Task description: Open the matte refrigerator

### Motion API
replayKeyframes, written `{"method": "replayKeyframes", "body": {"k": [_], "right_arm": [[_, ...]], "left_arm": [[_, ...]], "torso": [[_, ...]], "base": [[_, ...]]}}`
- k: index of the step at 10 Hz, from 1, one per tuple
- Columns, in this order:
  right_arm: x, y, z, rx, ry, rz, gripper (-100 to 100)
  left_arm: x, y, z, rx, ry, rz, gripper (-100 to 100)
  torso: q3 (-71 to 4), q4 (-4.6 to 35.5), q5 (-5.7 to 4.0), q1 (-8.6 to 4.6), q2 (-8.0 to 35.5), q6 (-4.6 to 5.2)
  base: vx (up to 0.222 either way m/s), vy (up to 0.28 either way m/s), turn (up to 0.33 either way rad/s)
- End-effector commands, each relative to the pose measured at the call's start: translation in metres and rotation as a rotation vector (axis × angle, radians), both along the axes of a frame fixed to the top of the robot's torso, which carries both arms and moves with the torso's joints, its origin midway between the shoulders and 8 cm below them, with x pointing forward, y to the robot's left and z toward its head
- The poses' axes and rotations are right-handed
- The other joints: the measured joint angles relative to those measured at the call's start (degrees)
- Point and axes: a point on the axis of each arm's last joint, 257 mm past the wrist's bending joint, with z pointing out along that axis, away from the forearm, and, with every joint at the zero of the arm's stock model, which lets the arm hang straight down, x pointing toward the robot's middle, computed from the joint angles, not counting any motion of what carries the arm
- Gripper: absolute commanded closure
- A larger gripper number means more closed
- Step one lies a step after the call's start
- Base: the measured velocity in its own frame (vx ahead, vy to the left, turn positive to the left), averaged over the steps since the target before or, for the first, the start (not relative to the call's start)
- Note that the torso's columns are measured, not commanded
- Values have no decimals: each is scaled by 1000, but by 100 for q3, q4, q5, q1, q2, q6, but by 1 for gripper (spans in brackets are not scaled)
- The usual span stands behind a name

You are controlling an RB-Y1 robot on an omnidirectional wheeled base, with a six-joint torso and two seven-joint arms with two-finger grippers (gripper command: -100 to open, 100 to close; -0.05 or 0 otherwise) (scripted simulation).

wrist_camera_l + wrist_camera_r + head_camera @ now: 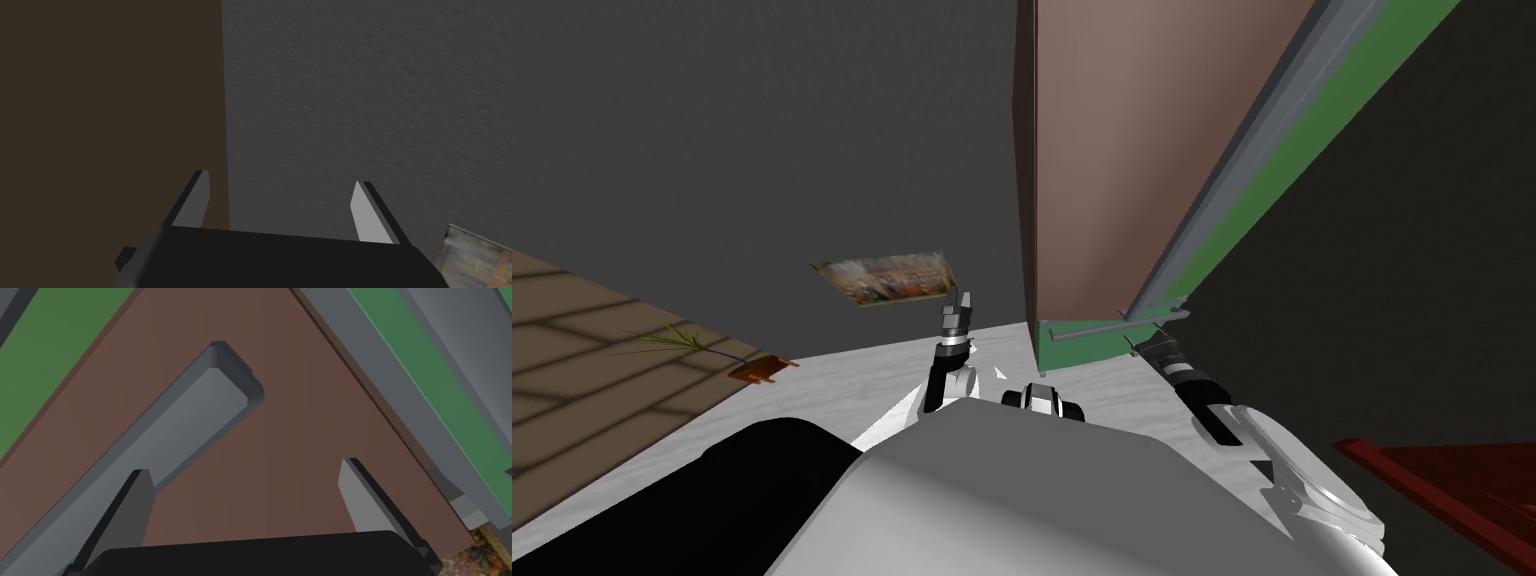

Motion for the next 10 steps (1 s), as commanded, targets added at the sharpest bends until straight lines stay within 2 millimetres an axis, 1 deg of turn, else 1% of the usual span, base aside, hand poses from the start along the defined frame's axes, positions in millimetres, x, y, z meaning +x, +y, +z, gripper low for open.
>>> {"method": "replayKeyframes", "body": {"k": [1,4,6,7,8,9,10], "right_arm": [[1,8,3,-12,5,40,-100],[1,19,6,-26,15,94,-100],[1,17,6,-24,13,84,-100],[1,17,6,-24,13,84,100],[-1,3,4,-21,17,41,100],[-2,-4,5,-20,16,19,100],[-2,-11,5,-19,16,-3,100]], "left_arm": [[0,0,0,0,0,0,0],[0,0,0,0,0,0,0],[0,0,0,0,0,0,0],[0,0,0,0,0,0,0],[0,0,0,0,0,0,0],[0,0,0,-1,0,0,0],[0,0,0,-1,0,0,0]], "torso": [[16,7,8,23,27,1],[26,13,18,56,41,-9],[38,17,23,81,62,2],[44,21,27,87,70,1],[41,32,34,74,70,7],[60,46,50,107,106,28],[77,47,48,114,130,25]], "base": [[104,-158,93],[113,-162,133],[28,-46,11],[3,-3,12],[-66,152,-121],[-105,218,-185],[-102,214,-156]]}}
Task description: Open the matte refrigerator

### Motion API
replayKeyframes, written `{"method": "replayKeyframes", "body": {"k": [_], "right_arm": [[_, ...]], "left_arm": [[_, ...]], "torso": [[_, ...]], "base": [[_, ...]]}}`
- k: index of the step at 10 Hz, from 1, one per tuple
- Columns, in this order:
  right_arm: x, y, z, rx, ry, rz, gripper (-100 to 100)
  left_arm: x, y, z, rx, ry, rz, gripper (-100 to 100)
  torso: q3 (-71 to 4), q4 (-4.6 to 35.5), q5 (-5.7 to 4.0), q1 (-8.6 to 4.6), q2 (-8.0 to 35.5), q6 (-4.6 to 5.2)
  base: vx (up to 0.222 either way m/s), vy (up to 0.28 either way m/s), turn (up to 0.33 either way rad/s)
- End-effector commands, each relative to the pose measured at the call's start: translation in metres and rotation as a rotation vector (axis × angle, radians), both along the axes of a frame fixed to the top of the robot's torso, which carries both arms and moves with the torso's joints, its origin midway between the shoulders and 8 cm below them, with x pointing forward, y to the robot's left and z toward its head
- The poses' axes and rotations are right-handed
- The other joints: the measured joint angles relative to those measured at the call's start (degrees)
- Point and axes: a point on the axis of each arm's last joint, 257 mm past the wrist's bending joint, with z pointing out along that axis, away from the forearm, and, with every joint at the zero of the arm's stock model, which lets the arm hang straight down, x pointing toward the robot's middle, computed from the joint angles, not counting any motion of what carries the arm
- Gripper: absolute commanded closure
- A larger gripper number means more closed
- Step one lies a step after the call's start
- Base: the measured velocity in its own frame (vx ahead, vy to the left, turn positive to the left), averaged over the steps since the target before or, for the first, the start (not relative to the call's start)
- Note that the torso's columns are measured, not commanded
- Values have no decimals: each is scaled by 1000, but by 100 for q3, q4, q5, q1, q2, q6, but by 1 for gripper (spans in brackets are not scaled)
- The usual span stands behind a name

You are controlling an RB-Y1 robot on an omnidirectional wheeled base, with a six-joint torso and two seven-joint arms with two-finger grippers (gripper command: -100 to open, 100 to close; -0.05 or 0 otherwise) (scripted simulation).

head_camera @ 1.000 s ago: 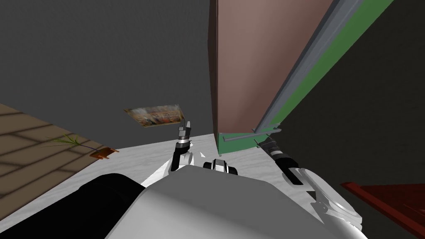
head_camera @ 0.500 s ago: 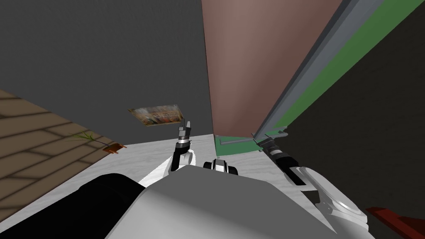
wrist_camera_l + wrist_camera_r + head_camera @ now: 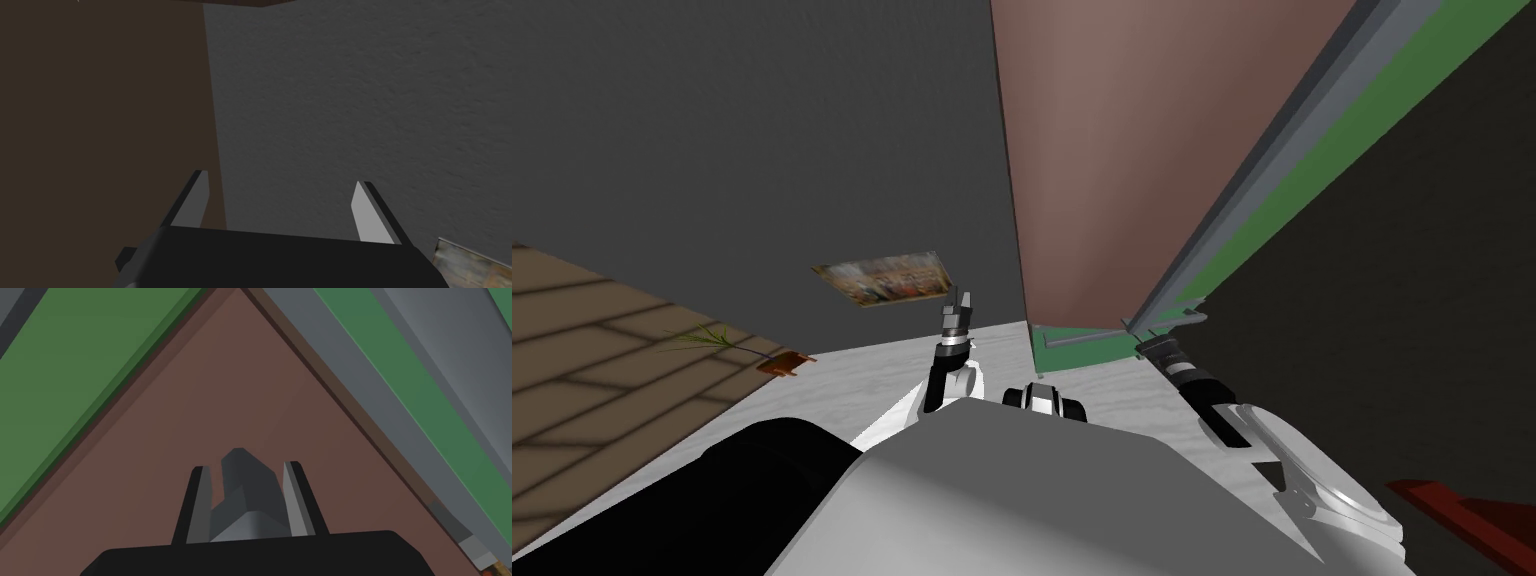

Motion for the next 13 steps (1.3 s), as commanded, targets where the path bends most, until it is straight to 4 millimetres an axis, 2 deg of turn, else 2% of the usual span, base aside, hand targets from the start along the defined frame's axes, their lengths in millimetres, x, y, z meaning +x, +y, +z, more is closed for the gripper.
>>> {"method": "replayKeyframes", "body": {"k": [1,6,7,8,9,13], "right_arm": [[-3,-20,4,1,-5,-61,100],[-9,-57,6,6,-8,-172,100],[-14,-49,-4,11,8,-160,100],[-20,-65,-6,10,11,-211,100],[-20,-65,-6,10,11,-211,100],[-28,-94,1,9,-1,-301,100]], "left_arm": [[0,0,0,0,0,0,0],[0,0,0,0,0,0,0],[0,0,0,0,0,0,0],[0,0,0,0,0,0,0],[0,0,0,0,0,0,0],[0,0,0,0,0,0,0]], "torso": [[-4,2,-3,-11,-10,-16],[-35,13,19,-20,-50,-26],[-28,9,13,-25,-40,-14],[-36,5,4,-54,-57,-28],[-40,-3,5,-31,-61,-7],[-30,-3,2,-25,-46,-24]], "base": [[-109,234,-128],[-104,189,-116],[-44,72,-41],[-25,151,-140],[-51,198,-103],[-59,210,-112]]}}
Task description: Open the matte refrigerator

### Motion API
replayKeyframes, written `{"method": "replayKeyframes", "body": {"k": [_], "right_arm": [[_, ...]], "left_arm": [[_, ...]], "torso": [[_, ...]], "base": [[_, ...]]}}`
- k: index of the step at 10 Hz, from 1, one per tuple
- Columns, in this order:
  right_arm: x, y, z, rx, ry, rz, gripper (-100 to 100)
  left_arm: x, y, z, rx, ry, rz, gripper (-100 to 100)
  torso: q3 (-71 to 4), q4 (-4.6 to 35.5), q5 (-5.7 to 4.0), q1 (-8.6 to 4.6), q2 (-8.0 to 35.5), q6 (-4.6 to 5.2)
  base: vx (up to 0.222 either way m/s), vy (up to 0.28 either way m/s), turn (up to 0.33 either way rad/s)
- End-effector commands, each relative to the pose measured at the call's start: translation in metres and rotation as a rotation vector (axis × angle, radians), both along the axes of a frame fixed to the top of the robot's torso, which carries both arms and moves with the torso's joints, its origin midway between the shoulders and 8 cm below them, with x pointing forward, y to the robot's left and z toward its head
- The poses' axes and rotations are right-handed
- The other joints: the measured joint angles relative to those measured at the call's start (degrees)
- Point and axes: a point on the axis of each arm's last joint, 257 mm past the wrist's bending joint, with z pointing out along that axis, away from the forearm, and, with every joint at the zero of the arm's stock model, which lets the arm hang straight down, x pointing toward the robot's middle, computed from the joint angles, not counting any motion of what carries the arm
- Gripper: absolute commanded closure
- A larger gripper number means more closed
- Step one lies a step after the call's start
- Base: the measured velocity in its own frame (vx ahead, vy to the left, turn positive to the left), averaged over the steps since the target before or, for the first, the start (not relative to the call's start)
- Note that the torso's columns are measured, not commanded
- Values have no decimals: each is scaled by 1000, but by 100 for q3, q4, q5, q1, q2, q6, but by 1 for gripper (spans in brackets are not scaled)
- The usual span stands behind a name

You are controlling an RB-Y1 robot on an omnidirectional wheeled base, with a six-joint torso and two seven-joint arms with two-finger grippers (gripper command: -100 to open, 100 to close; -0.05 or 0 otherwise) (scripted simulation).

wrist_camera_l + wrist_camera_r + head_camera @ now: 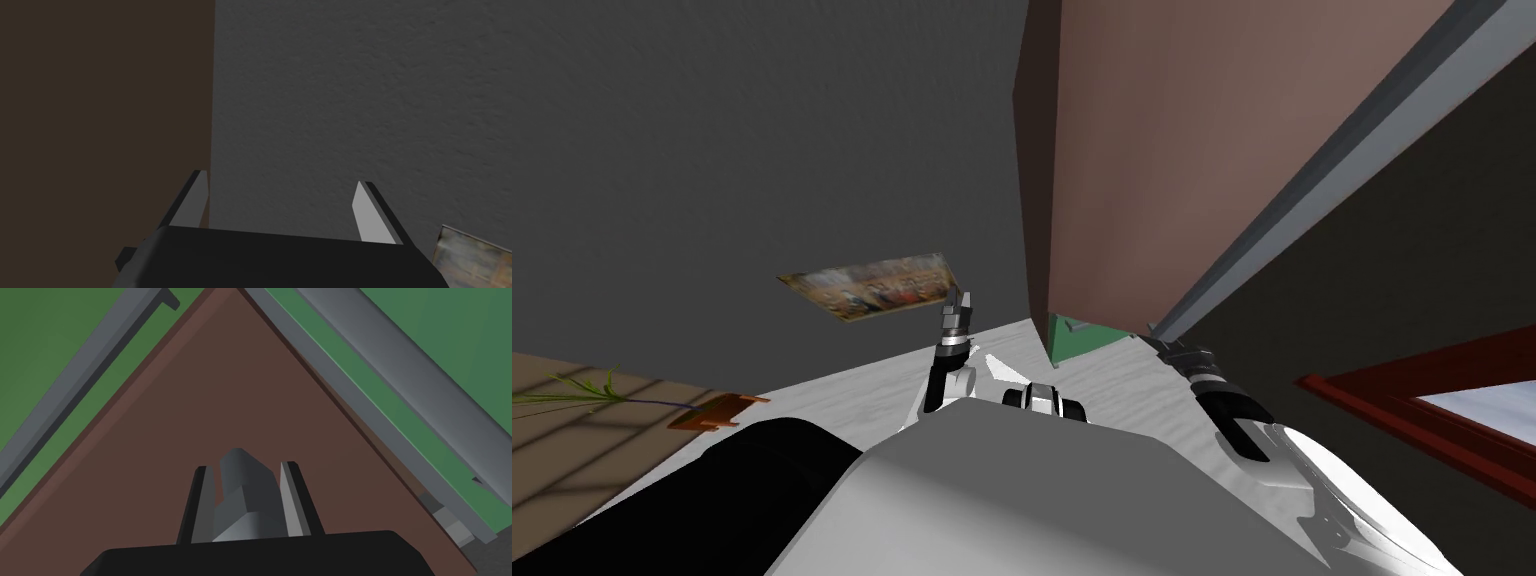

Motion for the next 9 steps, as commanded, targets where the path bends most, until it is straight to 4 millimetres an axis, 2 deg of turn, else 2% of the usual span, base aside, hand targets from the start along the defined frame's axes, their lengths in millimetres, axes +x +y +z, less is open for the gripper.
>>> {"method": "replayKeyframes", "body": {"k": [1,4,5,6,7,9], "right_arm": [[-4,-18,10,-6,-17,-59,100],[-12,-40,14,-9,-25,-127,100],[-13,-33,4,-1,-9,-112,100],[-20,-50,3,-1,-6,-173,100],[-20,-50,3,-1,-6,-173,100],[-25,-66,6,-4,-12,-227,100]], "left_arm": [[0,0,0,0,0,0,0],[0,0,0,0,0,0,0],[0,0,0,0,0,0,0],[0,0,0,0,0,0,0],[0,0,0,0,0,0,0],[0,0,0,0,0,0,0]], "torso": [[1,2,5,10,0,-1],[-2,9,16,4,1,7],[4,12,18,6,12,17],[-1,10,10,-26,0,-1],[-6,-3,3,0,-9,12],[-2,-3,1,-5,-1,-1]], "base": [[-67,230,-120],[-60,209,-111],[-28,100,-43],[-20,182,-74],[-26,210,-81],[-58,192,-66]]}}
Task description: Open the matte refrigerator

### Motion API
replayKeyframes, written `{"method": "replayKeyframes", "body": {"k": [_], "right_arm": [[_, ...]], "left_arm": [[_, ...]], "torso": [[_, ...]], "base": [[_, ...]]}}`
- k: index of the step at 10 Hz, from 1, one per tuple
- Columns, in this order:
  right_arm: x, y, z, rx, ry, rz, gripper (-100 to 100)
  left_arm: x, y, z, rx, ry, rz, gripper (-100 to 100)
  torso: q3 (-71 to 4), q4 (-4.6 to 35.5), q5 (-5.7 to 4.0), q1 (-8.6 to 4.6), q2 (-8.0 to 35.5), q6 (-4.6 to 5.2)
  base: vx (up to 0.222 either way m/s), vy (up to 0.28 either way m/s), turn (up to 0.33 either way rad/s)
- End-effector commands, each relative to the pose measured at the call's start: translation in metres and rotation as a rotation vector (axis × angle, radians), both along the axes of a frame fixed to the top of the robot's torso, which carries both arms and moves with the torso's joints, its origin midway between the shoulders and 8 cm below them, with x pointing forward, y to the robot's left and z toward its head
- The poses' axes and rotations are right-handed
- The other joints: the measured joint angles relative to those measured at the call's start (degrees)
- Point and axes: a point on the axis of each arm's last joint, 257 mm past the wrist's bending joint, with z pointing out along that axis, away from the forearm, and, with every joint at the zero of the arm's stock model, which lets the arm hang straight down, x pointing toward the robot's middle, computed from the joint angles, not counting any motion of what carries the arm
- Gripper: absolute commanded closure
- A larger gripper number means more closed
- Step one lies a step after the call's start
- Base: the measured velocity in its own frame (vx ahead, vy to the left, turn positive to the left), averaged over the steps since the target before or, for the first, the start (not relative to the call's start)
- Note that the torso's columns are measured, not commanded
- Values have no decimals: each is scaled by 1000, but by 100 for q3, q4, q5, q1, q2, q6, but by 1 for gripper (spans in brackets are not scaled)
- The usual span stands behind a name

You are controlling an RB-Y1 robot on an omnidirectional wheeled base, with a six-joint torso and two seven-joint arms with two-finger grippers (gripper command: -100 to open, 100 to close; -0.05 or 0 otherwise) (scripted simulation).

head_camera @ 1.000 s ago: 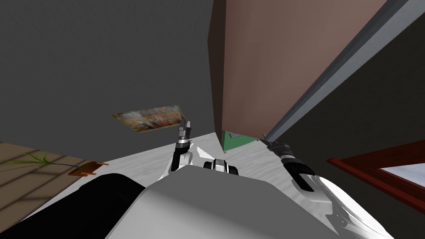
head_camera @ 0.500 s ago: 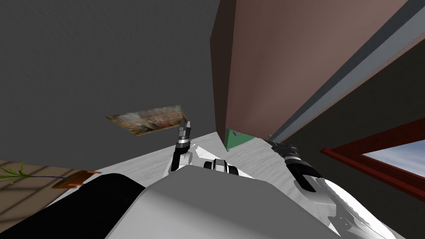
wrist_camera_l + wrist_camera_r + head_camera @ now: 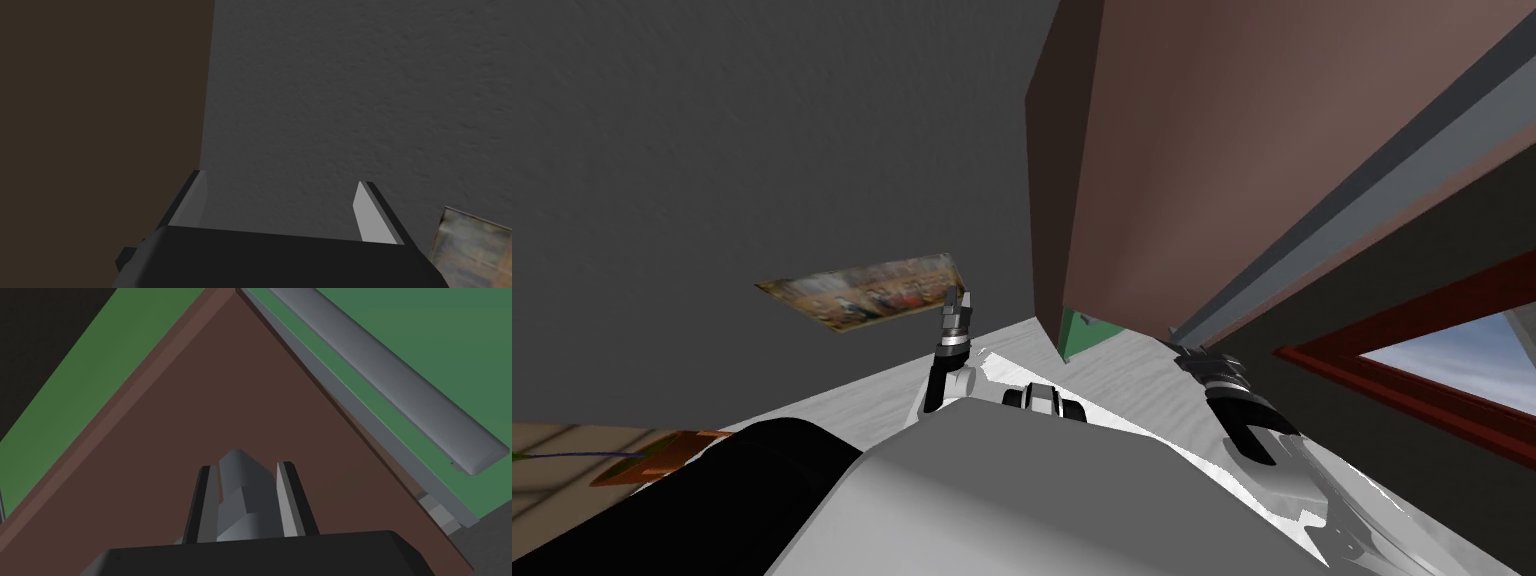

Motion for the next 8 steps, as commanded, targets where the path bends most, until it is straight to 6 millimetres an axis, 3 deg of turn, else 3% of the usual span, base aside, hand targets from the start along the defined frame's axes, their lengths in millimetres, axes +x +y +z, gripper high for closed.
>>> {"method": "replayKeyframes", "body": {"k": [1,3,4,5,6,8], "right_arm": [[-5,-20,10,-9,-15,-68,100],[-11,-35,13,-11,-20,-123,100],[-15,-42,6,0,1,-138,-100],[-19,-56,8,3,5,-168,-100],[-19,-56,8,3,5,-168,-100],[-26,-85,15,8,8,-228,-100]], "left_arm": [[0,0,0,0,0,0,0],[0,0,0,0,0,0,0],[0,0,0,0,0,0,0],[0,0,0,0,0,0,0],[0,0,0,0,0,0,0],[0,0,0,0,0,0,0]], "torso": [[-3,-1,2,14,-8,-1],[-9,-1,9,24,-15,-9],[-10,7,19,20,-12,-13],[-3,-5,-9,-25,-9,-16],[0,-11,-35,-74,-8,-10],[-22,-25,-36,-60,-43,1]], "base": [[-30,252,-70],[-27,232,-89],[-64,92,184],[-126,-12,360],[-123,-33,126],[-123,-21,258]]}}
